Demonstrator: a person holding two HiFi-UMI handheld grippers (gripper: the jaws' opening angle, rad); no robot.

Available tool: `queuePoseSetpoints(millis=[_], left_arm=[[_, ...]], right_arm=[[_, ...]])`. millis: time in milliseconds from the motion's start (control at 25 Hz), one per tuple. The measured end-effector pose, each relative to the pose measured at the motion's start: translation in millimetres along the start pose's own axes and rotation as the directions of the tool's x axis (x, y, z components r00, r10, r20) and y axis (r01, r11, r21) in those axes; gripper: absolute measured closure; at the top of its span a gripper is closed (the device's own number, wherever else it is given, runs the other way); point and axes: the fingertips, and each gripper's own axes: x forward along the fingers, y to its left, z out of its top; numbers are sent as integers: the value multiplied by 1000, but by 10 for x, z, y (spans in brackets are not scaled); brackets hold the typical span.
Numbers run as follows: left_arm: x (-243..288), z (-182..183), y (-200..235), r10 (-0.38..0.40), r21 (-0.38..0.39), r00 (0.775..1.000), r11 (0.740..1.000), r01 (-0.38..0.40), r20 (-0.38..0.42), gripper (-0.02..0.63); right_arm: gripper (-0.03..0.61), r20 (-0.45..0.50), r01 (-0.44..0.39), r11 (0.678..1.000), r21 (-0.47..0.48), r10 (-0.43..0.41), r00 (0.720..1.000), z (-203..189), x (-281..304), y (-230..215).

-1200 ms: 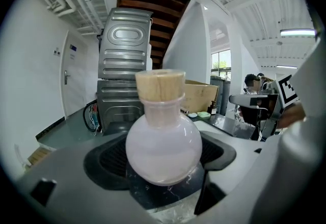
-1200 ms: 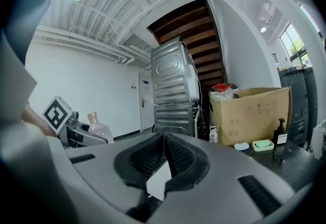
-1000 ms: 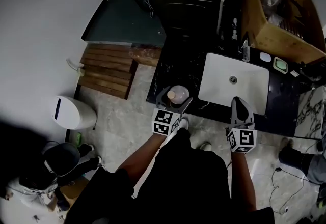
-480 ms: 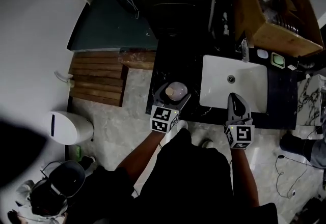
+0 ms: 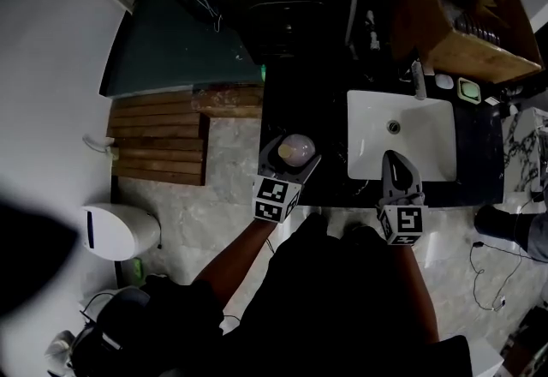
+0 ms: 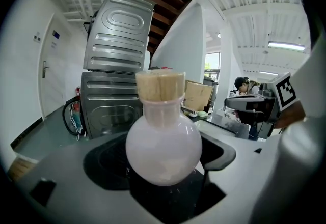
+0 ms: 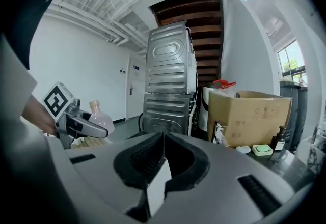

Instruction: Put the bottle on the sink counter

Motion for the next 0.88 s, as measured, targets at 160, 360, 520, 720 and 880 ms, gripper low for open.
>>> queuePoseSetpoints(millis=[160, 360, 520, 720, 880], left_arm=[[16, -18, 66, -1, -7, 1000, 1000, 1, 5, 219], [56, 45, 198, 23, -31, 1000, 999, -22, 11, 219], [106, 31, 273, 53, -64, 999, 997, -53, 10, 219], [249, 56, 336, 77, -59, 997, 995, -78, -9, 218], [411, 103, 365, 95, -54, 995, 994, -96, -16, 219]], right_arm=[[540, -26, -10, 1000, 17, 11, 1000, -49, 85, 49], [540, -9, -30, 999, 14, 31, 999, 39, 295, 76], [540, 0, -62, 998, 15, 62, 998, 59, 407, 86], [540, -5, -99, 993, 58, 99, 995, 53, 592, 43], [540, -22, -136, 989, 58, 138, 990, 39, 721, 54]])
